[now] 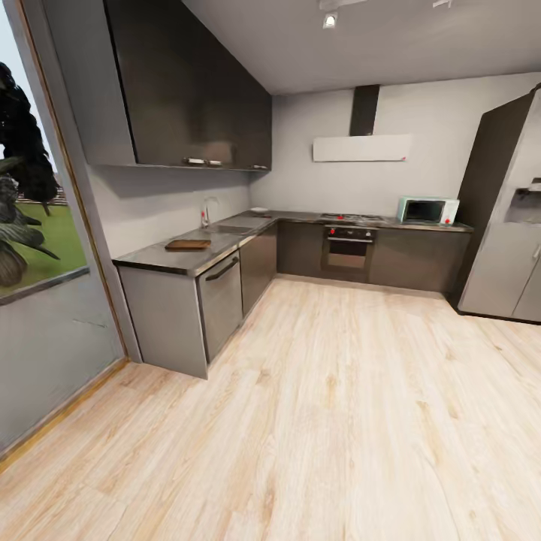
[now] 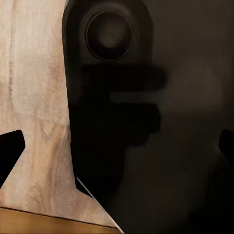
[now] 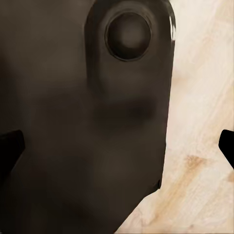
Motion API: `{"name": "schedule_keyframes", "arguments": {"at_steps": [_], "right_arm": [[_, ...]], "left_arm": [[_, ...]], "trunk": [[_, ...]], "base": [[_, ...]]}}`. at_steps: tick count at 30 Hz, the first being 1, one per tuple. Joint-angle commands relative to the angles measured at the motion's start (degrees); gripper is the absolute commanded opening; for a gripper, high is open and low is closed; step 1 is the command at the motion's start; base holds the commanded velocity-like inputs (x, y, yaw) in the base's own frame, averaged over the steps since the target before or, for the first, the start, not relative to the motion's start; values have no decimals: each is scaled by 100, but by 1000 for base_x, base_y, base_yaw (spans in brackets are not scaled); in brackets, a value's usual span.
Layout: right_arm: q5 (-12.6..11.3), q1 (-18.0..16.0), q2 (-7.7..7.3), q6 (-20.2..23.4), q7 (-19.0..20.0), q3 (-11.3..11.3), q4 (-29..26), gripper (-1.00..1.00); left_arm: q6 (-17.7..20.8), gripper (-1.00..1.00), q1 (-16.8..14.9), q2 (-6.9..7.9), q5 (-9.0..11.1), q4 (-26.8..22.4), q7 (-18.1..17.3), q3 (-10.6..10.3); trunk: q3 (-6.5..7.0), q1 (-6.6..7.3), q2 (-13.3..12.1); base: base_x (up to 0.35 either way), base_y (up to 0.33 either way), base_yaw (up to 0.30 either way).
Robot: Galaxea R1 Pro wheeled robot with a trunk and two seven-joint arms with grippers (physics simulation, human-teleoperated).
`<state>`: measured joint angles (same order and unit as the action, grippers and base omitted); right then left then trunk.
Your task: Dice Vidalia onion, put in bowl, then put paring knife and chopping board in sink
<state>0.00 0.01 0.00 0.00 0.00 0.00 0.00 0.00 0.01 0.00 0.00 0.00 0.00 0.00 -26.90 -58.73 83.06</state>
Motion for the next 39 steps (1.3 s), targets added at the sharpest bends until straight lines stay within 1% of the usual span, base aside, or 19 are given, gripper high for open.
{"name": "schedule_keyframes", "arguments": {"at_steps": [1, 2, 5, 8, 17, 23, 29, 34, 37, 38, 39], "right_arm": [[19, -18, 33, -4, -33, 32, -33, 100], [22, -18, 63, -9, -47, 33, -66, 100], [23, -18, 66, -12, -17, 34, -163, 100], [28, -18, 83, -18, 21, 35, -139, 100], [26, -18, 81, -31, 35, 28, -142, 100], [26, -18, 47, -197, 30, 24, -315, 100], [26, -19, -27, -389, 24, 12, -509, 100], [33, -20, -47, -550, 12, 10, -671, 100], [29, -18, -79, -640, 16, -4, -768, 100], [28, -18, -83, -681, 17, -5, -3872, 100], [28, -18, -88, -753, 17, -6, -3936, 100]], "left_arm": [[-33, 100, 8, 2, 33, -33, 11, 33], [-65, 100, 8, -5, 31, -21, 13, 41], [-60, 100, 8, -9, 29, 6, 15, 45], [-52, 100, 8, -22, 32, -26, 10, 47], [-56, 100, 8, -20, 35, -166, 9, 49], [-84, 100, 8, -18, 35, -360, 15, 59], [-80, 100, 8, -29, 35, -553, 25, 61], [-85, 100, 8, -34, 32, -714, 26, 61], [-93, 100, 8, 4, 27, -811, 21, 57], [-96, 100, 8, 7, 27, -4159, 20, 56], [-109, 100, 8, 9, 27, -4190, 19, 50]], "trunk": [[-3, 0, 2], [-3, 0, 2], [-3, 0, 2], [-3, 0, 2], [-3, 0, 2], [-3, 0, 2], [-3, 0, 2], [-3, 0, 2], [-3, 0, 2], [-3, 0, 2], [-3, 0, 2]], "base": [[0, 0, 0], [0, 0, 0], [0, 0, 0], [0, 0, 0], [0, 0, 0], [0, 0, 0], [0, 0, 0], [0, 0, 0], [0, 0, 0], [0, 0, 0], [0, 0, 0]]}}
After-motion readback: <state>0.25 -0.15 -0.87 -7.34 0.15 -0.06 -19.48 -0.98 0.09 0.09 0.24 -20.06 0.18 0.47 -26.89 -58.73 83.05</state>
